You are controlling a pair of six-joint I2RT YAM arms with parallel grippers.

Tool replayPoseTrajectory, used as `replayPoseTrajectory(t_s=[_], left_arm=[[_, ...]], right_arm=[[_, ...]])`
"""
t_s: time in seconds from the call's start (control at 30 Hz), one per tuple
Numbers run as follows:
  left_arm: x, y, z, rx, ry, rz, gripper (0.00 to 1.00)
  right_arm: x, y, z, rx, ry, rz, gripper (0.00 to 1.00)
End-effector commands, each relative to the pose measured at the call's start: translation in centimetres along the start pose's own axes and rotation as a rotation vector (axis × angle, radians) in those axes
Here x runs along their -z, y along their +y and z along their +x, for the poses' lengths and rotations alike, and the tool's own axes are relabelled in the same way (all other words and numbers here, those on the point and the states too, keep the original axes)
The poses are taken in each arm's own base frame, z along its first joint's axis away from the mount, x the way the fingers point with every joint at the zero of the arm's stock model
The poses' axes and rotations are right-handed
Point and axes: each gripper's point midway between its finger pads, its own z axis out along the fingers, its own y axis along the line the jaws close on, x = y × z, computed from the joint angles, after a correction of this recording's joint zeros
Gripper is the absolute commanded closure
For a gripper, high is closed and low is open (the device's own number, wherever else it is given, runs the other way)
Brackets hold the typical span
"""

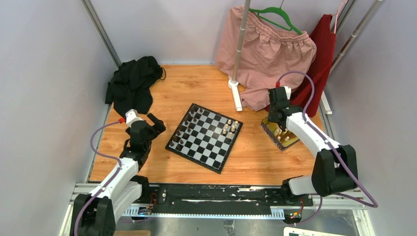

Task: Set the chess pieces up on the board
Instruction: Pick up the chess piece from the storage box.

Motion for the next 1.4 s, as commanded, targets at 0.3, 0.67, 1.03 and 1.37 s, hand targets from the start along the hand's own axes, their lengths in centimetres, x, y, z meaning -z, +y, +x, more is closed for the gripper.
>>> replayPoseTrajectory(t_s=[0.3,0.67,1.03,1.37], left_arm=[[-0.1,-0.7,-0.6,0.028,-0.040,0.048,0.00],[-0.2,-0.7,-0.2,0.027,-0.027,0.050,0.00],[-0.5,-0.6,0.2,0.022,-0.015,0.047,0.00],[-0.5,-0.4,0.4,0.020,-0.014,0.043,0.00]], right_arm=[[-1.9,-4.6,2.2,-0.134,0.052,0.109,0.68],[-3.2,-5.2,3.1,-0.162,0.080,0.101,0.68],[-4.2,-5.0,3.3,-0.174,0.099,0.091,0.68],[-5.2,-4.8,4.3,-0.181,0.132,0.080,0.73]])
